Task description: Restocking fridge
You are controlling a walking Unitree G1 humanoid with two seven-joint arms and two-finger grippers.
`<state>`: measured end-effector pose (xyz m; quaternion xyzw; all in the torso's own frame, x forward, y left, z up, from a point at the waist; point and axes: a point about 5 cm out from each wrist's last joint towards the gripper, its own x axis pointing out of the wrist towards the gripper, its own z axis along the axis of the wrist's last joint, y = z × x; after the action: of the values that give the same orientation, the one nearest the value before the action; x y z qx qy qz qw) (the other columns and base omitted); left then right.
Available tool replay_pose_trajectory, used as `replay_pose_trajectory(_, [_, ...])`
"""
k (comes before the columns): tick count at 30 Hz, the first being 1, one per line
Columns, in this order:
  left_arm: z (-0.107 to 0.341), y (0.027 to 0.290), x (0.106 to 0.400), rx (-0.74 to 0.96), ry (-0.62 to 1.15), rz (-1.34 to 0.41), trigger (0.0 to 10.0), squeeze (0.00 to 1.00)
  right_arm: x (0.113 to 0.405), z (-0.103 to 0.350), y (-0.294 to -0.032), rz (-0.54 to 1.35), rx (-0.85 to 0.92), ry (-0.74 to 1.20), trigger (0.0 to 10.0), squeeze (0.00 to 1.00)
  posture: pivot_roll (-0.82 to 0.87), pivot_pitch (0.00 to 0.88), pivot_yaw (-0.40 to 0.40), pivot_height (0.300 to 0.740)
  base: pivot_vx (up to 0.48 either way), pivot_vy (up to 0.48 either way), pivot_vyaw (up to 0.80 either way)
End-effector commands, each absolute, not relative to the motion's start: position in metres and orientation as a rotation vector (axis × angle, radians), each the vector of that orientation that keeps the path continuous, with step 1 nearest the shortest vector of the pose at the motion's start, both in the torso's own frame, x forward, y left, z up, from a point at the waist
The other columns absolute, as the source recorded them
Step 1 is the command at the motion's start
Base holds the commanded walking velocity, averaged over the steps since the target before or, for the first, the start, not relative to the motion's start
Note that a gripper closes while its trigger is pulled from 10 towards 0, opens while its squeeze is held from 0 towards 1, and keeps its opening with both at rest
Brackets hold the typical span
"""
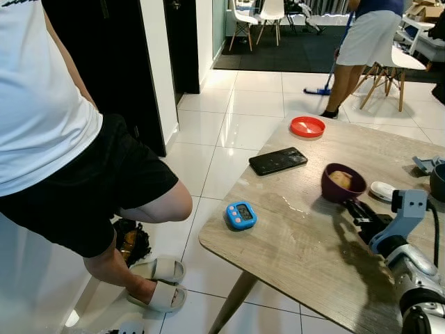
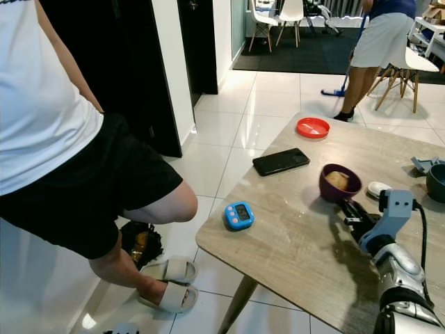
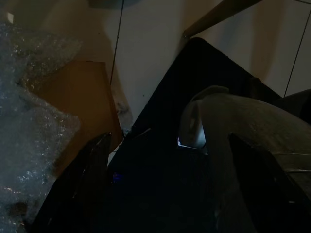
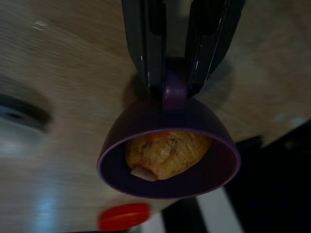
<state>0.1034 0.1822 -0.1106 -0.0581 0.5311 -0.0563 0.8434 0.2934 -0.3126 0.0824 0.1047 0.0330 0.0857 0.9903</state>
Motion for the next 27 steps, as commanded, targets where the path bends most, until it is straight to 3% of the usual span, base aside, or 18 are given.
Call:
replay_pose_trajectory(1, [-0.114,0.182,0.091,-0.126,1.179,-0.113,10.0,0.00,0.300,0.096,-0.309,0.244,0.223,0.001,10.0,0.00,0.03,0.000,0.002,0.739,0.000,0.000,0.00])
replay_pose_trajectory(7, [-0.115,0.183,0.089,-0.121,1.190,-0.100,10.0,0.00,0.297,0.095,-0.305,0.320,0.230,0.011,10.0,0.00,0.03,0.000,0.002,0.739,0.000,0.000,0.00])
replay_pose_trajectory(27, [-0.115,0.188,0.085,-0.091,1.202,-0.105,10.0,0.00,0.292,0.089,-0.294,0.463,0.256,0.038,10.0,0.00,0.02,0.000,0.006,0.739,-0.331,0.000,0.00])
